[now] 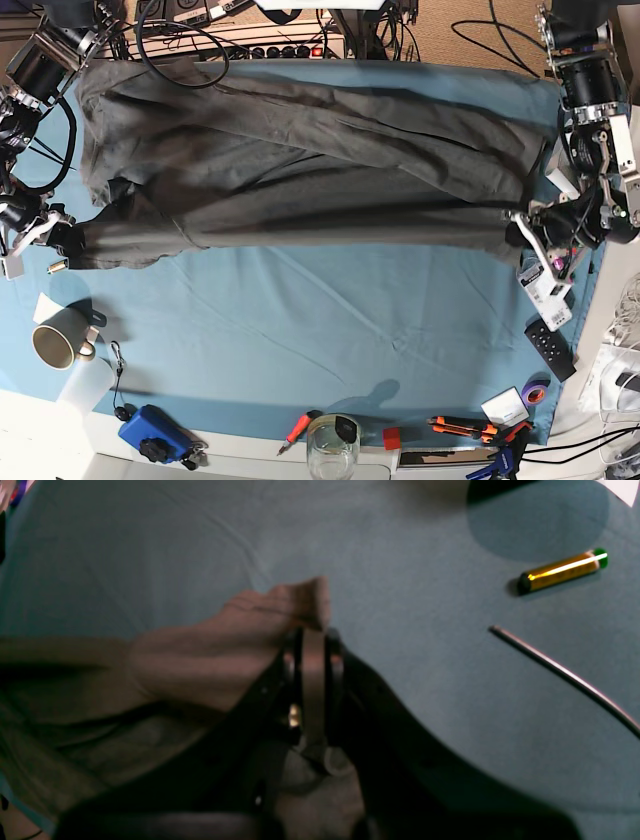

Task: Fold the T-shirt properly
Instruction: 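Lift both hem corners and fold them over toward the collar fold, then lower the hem edge onto the folded collar edge with both grippers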

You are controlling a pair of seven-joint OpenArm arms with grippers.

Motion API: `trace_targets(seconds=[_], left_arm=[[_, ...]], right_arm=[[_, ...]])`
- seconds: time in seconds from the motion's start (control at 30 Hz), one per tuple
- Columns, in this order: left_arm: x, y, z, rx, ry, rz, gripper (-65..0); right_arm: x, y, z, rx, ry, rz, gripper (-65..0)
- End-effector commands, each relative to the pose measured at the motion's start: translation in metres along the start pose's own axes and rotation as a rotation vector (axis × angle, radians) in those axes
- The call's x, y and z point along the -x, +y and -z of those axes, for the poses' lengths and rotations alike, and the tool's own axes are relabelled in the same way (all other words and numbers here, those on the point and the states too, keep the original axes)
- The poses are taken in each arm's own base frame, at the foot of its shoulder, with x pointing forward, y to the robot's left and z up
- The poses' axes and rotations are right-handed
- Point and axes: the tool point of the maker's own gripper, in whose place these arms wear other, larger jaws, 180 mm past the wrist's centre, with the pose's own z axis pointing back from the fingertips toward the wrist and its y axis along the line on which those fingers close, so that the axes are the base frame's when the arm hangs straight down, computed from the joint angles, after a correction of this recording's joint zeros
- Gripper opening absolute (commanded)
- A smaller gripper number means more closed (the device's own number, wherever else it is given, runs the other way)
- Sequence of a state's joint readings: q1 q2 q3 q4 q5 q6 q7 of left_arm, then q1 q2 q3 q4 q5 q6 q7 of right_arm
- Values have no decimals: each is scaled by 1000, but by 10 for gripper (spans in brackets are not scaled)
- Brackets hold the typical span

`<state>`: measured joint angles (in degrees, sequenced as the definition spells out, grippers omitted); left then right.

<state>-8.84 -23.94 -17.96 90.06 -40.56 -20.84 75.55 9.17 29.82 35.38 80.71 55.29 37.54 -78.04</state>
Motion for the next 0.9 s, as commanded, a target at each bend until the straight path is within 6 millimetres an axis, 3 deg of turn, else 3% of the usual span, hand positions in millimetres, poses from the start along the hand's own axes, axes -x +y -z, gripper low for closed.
trace_targets(seconds=[0.0,0.23,0.5,0.63,0.87], left_arm=[[-16,10,-13,-32,-44,20,-650],[-15,32,-41,-70,-95,-7,-650],[0,24,-44,11,-90,-2,-650],[-2,21,-45,14,-96,5,-650],[-5,10,-48,56,-114,40,-650]], right_arm=[[-22,-2,-11,13,-55,-35,-650],[-20,1,-11,-6,-44,-30,-650],[-7,11,-15,-48,-26,-36,-650],[-1,17,-31,-22,-27,-116,-650],[18,7,-58,32,-25,-104,-650]])
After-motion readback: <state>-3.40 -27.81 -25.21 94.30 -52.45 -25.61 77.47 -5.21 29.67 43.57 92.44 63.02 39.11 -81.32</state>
